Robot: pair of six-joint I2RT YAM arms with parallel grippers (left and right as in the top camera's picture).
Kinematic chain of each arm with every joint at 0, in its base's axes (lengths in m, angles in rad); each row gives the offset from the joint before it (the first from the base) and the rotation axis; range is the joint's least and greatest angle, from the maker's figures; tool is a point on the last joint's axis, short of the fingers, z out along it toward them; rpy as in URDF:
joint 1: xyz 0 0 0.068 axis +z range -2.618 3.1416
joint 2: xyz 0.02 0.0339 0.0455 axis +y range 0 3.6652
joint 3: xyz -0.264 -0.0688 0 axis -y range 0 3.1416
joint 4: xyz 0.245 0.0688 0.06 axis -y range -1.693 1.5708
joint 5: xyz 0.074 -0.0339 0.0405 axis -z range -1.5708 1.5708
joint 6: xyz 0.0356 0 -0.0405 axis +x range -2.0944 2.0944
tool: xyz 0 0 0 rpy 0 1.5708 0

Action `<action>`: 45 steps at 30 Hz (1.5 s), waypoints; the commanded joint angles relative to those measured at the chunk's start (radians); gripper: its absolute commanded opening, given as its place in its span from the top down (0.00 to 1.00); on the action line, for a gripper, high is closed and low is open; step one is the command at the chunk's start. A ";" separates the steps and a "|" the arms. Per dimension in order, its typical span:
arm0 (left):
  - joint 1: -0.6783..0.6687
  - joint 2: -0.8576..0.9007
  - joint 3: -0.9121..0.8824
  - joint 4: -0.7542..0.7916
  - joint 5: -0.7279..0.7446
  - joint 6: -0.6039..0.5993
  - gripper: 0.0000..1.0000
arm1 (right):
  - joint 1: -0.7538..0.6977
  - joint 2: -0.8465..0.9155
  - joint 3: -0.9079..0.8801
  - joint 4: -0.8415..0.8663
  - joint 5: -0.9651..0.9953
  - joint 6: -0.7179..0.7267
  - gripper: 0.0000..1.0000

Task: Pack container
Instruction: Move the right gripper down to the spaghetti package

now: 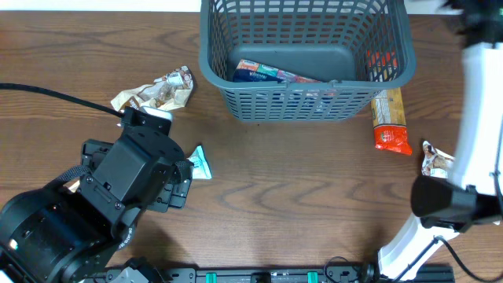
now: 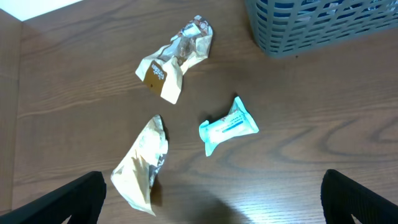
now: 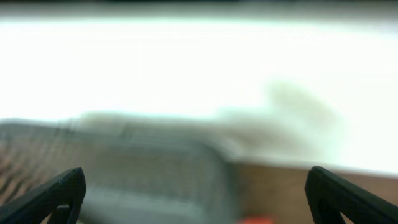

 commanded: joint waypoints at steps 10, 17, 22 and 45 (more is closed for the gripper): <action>0.001 0.000 -0.005 -0.078 -0.007 0.003 0.01 | -0.302 -0.018 0.268 -0.526 0.017 -0.164 0.01; 0.001 0.000 -0.005 -0.078 -0.010 0.028 0.01 | -0.352 -0.018 0.201 -0.635 0.021 -0.175 0.01; 0.001 0.000 -0.005 -0.078 -0.008 0.027 0.01 | -0.357 -0.010 0.037 -0.554 0.243 -0.106 0.01; 0.001 0.000 -0.005 -0.078 -0.009 0.028 0.02 | -0.232 0.037 -0.698 -0.166 0.200 -0.415 0.01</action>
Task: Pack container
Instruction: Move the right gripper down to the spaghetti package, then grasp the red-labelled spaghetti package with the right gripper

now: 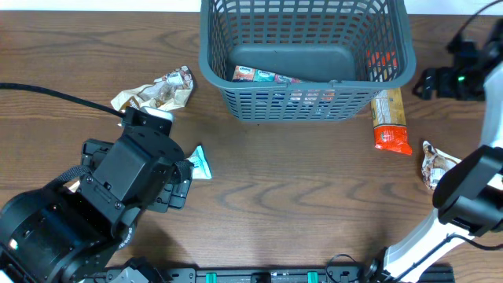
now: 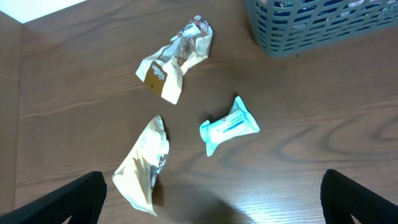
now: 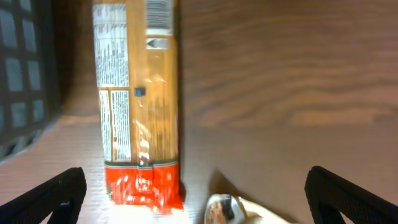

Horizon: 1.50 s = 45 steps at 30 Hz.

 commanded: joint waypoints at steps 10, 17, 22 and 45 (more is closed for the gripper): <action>0.001 0.000 -0.005 -0.078 -0.009 0.017 0.02 | 0.066 -0.004 -0.253 0.180 0.049 -0.069 0.01; 0.001 0.000 -0.005 -0.078 -0.008 0.017 0.01 | 0.079 -0.003 -0.284 0.225 -0.047 -0.041 0.01; 0.001 0.000 -0.005 -0.078 -0.008 0.016 0.01 | 0.098 -0.003 -0.284 0.267 -0.046 0.037 0.01; 0.001 0.000 -0.005 -0.078 -0.008 0.016 0.01 | 0.143 0.109 -0.283 0.361 -0.019 0.119 0.01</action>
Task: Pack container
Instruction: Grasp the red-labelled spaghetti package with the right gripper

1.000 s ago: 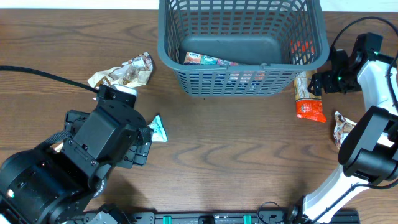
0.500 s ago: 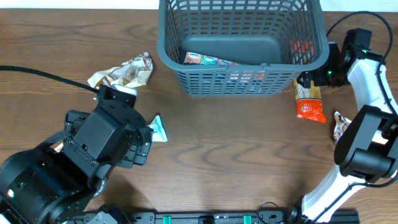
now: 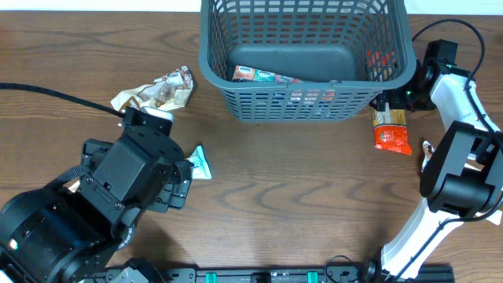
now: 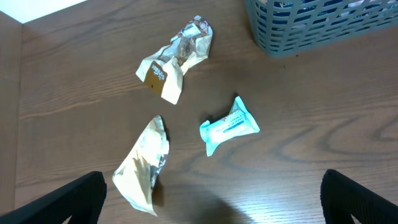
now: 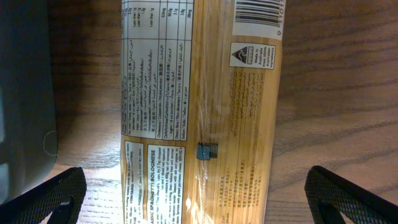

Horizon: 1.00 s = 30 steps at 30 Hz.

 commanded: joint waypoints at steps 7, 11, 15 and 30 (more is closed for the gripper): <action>0.001 0.000 -0.005 -0.078 -0.008 0.012 0.01 | 0.008 0.053 -0.005 0.005 0.003 0.017 0.01; 0.001 0.000 -0.005 -0.078 -0.008 0.012 0.01 | 0.009 0.069 -0.005 0.002 0.003 0.017 0.01; 0.001 0.000 -0.005 -0.078 -0.008 0.012 0.01 | 0.008 0.076 -0.005 0.000 0.003 0.017 0.01; 0.001 0.000 -0.005 -0.078 -0.008 0.013 0.01 | 0.008 0.093 -0.006 -0.008 0.007 0.047 0.01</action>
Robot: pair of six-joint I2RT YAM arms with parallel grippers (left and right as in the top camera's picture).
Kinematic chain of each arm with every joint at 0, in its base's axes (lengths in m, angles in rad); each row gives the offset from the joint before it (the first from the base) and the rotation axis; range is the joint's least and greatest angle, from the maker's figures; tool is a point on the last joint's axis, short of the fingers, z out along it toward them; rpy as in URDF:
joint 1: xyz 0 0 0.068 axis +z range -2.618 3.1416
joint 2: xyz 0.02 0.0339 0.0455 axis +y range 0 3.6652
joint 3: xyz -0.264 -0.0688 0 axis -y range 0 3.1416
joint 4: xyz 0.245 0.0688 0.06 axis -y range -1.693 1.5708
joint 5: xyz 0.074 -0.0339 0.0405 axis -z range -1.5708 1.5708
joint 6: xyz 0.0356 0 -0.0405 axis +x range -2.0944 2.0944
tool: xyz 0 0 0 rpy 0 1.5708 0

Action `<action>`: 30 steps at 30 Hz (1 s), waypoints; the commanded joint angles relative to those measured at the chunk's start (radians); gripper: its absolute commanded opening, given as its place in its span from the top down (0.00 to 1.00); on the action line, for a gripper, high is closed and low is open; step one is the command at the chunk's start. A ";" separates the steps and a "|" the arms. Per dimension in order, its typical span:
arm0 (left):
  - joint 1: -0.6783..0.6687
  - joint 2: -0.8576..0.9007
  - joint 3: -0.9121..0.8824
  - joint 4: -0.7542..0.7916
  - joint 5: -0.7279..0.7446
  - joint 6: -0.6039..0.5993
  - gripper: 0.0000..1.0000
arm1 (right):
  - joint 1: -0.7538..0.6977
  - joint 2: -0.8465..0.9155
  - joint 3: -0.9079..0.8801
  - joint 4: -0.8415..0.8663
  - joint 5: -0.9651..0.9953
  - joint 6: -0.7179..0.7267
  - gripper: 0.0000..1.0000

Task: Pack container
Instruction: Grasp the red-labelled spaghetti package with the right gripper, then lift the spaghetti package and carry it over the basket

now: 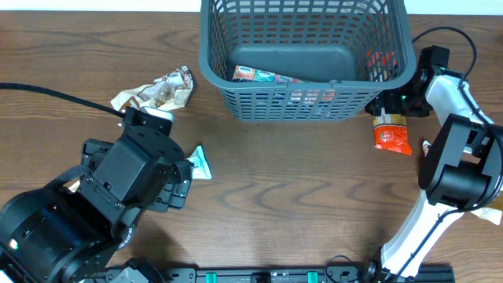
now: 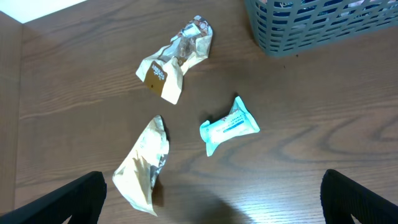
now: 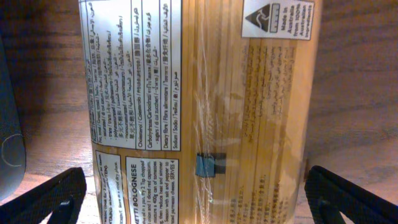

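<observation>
A grey basket (image 1: 306, 55) stands at the back of the table with flat packets (image 1: 267, 76) inside. A spaghetti packet (image 1: 391, 130) lies on the table against the basket's right side. My right gripper (image 3: 198, 202) is open, close over that packet (image 3: 199, 106), with one finger (image 3: 43, 199) on either side of it. My left gripper (image 2: 211, 199) is open and holds nothing, high over the left of the table. Under it lie a teal packet (image 2: 228, 126), a tan packet (image 2: 142, 165) and a crumpled wrapper (image 2: 174, 62).
In the overhead view the bulky left arm (image 1: 118, 196) covers the front left of the table. The teal packet (image 1: 200, 163) and the crumpled wrapper (image 1: 157, 90) lie beside it. A small snack packet (image 1: 425, 147) shows partly behind the right arm.
My right gripper has come lower over the spaghetti packet, which now fills more of the right wrist view. The left arm and the items on the left have not moved.
At first my right arm was raised at the far right, its wrist view a blur. Then it was above the table right of the basket, spaghetti packet below. Then it stood close over the packet, and now closer, fingers astride it. The left arm stayed still.
</observation>
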 commanded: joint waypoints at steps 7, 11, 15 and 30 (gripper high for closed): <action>0.001 0.000 -0.005 -0.078 -0.008 0.013 0.01 | 0.008 0.043 -0.006 -0.013 0.009 0.017 0.06; 0.001 0.000 -0.005 -0.078 -0.008 0.013 0.02 | 0.008 0.047 -0.006 -0.014 0.009 0.017 0.29; 0.001 0.000 -0.005 -0.078 -0.008 0.013 0.01 | 0.008 0.047 -0.006 -0.013 0.010 0.034 0.57; 0.001 0.000 -0.005 -0.078 -0.008 0.013 0.01 | -0.060 0.038 0.104 -0.050 0.013 0.274 0.99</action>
